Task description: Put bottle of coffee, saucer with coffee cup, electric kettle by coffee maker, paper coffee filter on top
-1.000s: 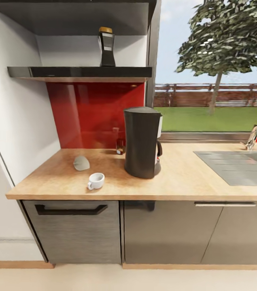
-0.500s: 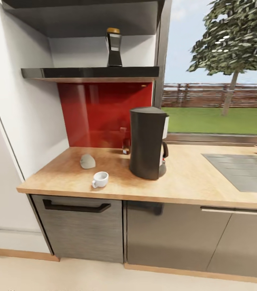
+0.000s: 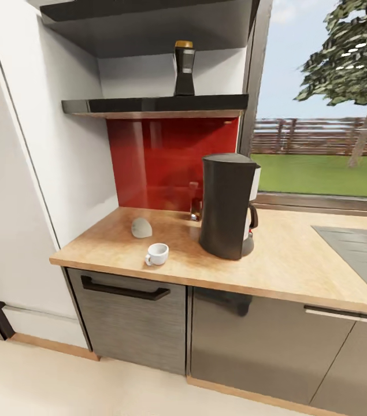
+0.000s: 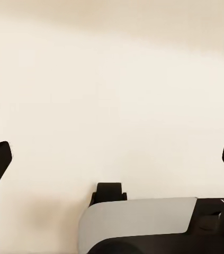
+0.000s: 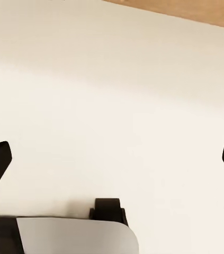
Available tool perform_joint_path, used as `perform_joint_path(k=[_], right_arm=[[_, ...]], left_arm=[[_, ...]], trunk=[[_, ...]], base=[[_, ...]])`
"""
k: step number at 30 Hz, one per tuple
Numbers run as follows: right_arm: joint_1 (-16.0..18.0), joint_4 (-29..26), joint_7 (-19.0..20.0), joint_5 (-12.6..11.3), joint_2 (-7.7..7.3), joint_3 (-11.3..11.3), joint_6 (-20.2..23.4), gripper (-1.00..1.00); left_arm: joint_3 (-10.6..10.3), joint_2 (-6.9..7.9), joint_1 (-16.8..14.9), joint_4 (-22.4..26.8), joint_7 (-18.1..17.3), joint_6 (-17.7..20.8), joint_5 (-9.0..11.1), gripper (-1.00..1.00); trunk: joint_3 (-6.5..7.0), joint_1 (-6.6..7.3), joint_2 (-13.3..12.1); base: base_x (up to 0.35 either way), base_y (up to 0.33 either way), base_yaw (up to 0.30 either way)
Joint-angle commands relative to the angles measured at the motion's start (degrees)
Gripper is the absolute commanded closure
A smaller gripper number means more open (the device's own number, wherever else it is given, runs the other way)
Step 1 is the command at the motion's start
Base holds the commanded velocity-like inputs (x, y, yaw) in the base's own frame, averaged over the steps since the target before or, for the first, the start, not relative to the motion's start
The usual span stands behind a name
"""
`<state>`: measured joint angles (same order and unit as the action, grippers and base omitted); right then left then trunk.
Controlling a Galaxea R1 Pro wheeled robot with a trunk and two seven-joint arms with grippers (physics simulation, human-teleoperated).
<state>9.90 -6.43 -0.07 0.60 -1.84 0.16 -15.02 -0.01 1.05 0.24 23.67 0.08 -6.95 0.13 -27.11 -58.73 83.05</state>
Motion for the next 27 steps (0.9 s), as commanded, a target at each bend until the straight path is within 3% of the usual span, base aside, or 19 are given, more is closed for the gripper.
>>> perform_joint_path(k=[1, 19, 27], right_arm=[[0.0, 0.1, 0.0, 0.1, -0.01, 0.0, -0.2, -1.0], [0.0, 0.1, 0.0, 0.1, 0.05, 0.0, -0.2, -1.0], [0.0, 0.1, 0.0, 0.1, 0.05, 0.0, -0.2, -1.0]], left_arm=[[0.0, 0.0, 0.0, 0.1, 0.0, -0.1, 0.0, -1.0], [0.0, 0.0, 0.0, 0.1, 0.0, -0.1, 0.0, -1.0], [-0.1, -0.08, 0.0, 0.1, 0.0, -0.1, 0.0, -1.0]], trunk=[[-0.05, 0.0, 0.0], [-0.05, 0.0, 0.0], [-0.05, 0.0, 0.0]], base=[[0.0, -0.004, 0.271], [0.0, -0.005, 0.269], [0.0, -0.217, 0.12]])
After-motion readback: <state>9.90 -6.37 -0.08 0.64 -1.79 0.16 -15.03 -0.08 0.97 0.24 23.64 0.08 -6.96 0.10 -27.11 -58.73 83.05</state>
